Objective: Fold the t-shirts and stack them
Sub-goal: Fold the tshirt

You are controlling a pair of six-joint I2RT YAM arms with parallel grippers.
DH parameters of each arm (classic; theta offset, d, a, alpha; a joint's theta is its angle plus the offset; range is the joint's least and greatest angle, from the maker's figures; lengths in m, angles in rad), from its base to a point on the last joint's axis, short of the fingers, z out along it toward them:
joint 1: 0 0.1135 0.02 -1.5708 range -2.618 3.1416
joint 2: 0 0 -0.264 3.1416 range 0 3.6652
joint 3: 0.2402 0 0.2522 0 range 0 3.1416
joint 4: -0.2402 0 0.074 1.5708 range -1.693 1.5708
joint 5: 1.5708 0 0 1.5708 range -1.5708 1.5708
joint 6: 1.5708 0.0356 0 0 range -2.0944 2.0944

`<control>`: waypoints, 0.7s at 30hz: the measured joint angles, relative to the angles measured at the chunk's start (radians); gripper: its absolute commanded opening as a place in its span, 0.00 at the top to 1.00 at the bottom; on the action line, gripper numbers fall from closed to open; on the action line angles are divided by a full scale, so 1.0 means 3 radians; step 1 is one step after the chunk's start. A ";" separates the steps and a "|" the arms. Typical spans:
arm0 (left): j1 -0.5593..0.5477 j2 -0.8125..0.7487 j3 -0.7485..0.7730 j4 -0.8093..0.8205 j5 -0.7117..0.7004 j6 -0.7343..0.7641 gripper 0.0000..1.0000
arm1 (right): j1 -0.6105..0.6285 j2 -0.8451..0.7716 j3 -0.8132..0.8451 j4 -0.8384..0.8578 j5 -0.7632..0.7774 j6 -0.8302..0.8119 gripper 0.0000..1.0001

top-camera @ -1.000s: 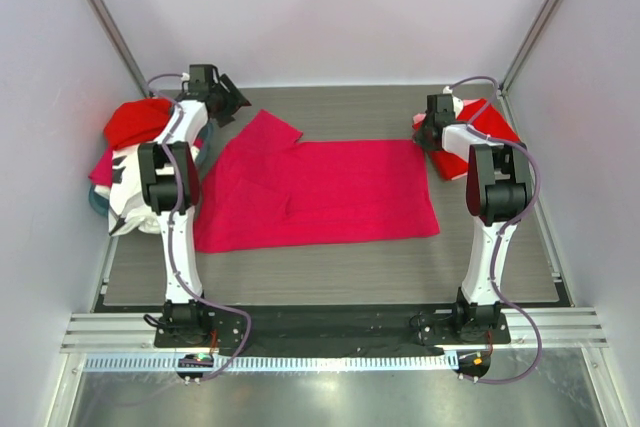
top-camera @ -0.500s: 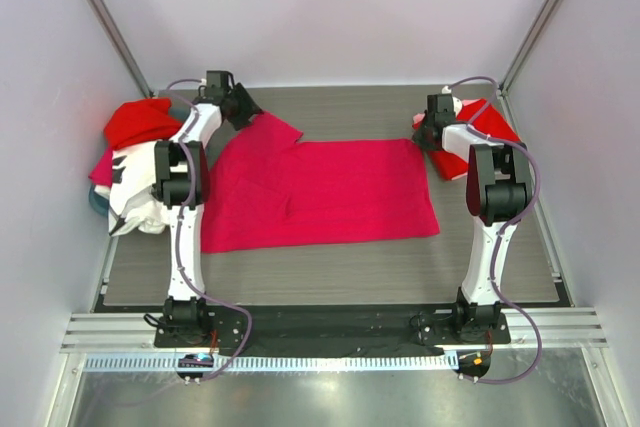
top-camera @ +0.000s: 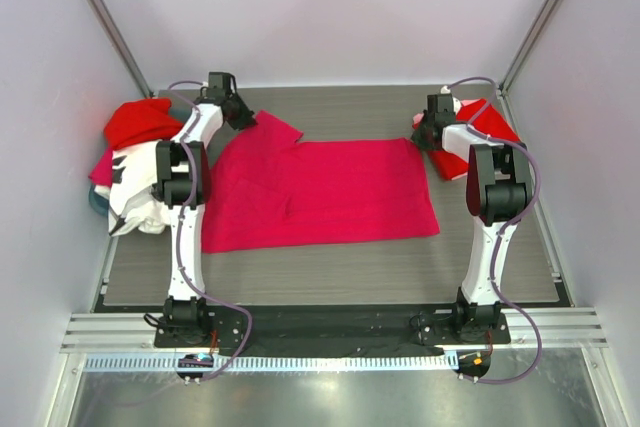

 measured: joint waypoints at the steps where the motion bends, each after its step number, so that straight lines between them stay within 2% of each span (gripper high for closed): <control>1: 0.0000 0.0000 0.0001 -0.0011 -0.0028 0.0029 1.00 | 0.0000 0.0000 0.0000 0.0000 -0.0004 0.0001 0.97; 10: -0.0001 -0.0020 -0.0003 -0.0031 -0.0095 0.0191 1.00 | -0.0001 -0.0028 -0.0013 -0.0003 -0.0093 0.0008 0.99; 21: -0.0020 -0.0628 -0.0641 0.0056 -0.0173 0.0225 1.00 | -0.0001 -0.0314 -0.0113 -0.0062 -0.0202 0.0015 0.99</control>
